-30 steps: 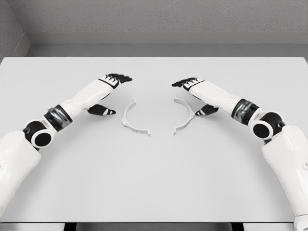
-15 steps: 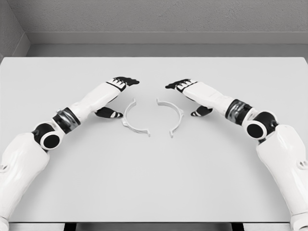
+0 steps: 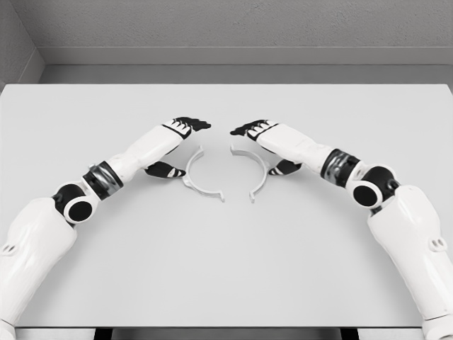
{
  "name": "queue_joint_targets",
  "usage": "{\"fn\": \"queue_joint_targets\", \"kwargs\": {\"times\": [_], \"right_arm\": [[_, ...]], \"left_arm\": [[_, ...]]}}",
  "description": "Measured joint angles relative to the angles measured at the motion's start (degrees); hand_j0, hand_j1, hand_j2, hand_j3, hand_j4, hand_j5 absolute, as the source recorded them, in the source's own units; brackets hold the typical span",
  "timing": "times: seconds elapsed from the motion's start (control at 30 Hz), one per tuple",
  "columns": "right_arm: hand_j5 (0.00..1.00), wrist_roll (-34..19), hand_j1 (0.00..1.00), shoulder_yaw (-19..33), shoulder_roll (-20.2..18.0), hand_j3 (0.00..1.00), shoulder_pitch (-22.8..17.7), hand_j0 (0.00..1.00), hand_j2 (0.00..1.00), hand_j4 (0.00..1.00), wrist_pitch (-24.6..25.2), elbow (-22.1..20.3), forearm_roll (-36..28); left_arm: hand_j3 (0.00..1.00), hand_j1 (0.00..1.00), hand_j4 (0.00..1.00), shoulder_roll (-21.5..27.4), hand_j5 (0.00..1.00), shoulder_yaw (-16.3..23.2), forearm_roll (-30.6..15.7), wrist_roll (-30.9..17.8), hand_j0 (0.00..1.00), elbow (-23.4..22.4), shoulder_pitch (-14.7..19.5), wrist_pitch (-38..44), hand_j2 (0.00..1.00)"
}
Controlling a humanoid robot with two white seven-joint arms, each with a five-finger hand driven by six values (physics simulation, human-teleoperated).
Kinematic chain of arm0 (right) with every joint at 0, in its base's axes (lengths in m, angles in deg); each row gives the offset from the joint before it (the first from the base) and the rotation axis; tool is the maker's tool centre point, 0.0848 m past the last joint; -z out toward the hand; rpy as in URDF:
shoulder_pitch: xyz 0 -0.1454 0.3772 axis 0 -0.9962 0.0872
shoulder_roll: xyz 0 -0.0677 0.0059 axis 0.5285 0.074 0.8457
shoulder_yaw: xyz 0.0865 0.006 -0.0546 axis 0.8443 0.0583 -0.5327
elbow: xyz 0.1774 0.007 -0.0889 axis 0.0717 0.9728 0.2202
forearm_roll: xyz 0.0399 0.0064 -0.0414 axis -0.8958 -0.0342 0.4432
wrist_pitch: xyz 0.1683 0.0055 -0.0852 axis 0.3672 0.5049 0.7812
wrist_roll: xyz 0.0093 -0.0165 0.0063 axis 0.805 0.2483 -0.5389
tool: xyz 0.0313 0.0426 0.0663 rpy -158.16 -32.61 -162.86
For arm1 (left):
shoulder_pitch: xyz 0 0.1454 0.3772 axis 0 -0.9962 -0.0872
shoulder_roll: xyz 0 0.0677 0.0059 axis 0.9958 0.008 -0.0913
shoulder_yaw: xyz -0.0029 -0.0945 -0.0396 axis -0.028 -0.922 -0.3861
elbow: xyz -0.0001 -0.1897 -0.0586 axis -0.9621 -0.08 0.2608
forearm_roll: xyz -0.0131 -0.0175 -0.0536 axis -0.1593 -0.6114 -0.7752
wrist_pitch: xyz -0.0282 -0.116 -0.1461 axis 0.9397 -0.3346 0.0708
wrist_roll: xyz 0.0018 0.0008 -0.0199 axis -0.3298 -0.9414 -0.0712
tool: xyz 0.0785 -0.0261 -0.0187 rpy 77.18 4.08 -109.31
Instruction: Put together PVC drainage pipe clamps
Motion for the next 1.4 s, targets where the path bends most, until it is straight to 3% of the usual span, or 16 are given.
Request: {"fn": "queue_joint_targets", "kwargs": {"times": [1.2, 1.3, 1.4], "right_arm": [[1.00, 0.0, 1.00, -2.6, 1.7, 1.00, 0.5, 1.00, 1.00, 1.00, 1.7, -1.1, 0.0], [1.00, 0.0, 1.00, -1.4, -1.1, 1.00, -1.1, 1.00, 1.00, 1.00, 2.3, -3.7, -0.2], [1.00, 0.0, 1.00, 5.3, -4.4, 1.00, -8.3, 1.00, 1.00, 1.00, 2.6, -10.1, -0.3]], "left_arm": [[1.00, 1.00, 1.00, 0.5, 1.00, -0.2, -0.2, 0.0, 1.00, -0.3, 0.5, 0.0, 1.00], [1.00, 1.00, 1.00, 0.5, 1.00, -0.2, -0.2, 0.0, 1.00, -0.2, 0.4, 0.0, 1.00], [1.00, 1.00, 1.00, 0.4, 1.00, -0.1, -0.1, 0.0, 1.00, -0.2, 0.4, 0.0, 1.00]]}}
